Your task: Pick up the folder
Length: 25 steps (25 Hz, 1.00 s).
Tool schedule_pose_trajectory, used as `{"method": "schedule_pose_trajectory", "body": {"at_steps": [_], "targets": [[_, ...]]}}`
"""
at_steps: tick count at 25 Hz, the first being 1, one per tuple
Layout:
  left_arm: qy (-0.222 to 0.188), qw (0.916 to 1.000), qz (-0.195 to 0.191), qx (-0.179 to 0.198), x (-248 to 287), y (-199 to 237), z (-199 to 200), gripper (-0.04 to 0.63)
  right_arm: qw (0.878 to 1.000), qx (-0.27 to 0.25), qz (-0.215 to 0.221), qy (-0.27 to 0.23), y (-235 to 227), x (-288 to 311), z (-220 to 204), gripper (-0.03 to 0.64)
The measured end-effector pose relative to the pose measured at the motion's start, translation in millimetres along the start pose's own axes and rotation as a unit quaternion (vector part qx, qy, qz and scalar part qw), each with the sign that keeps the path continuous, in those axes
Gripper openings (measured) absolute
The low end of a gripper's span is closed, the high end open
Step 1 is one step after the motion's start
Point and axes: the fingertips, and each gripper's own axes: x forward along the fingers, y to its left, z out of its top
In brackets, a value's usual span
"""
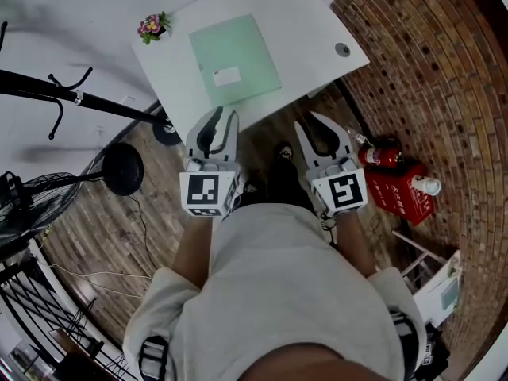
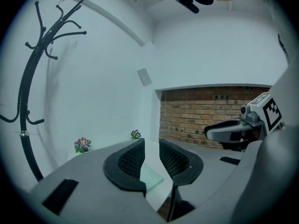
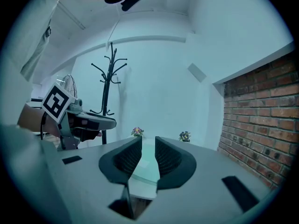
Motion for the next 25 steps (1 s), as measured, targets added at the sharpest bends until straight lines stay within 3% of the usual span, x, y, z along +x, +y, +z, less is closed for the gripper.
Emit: {"method": "schedule_pose_trajectory", "body": {"at_steps": [13,25], "targets": [[-0.008,0.9988,0.048,-0.004,90.9,17.9,29.7,0.091,0.998,-0.011,0.054,-0.011,-84.9,66.3,5.7,0.087],[0.041,0.9943,0.096,-0.022,138.5,22.0,14.7,0.091,0.992,0.016,0.124,-0.005,-128.3,110.9,-17.6,0.087]]}}
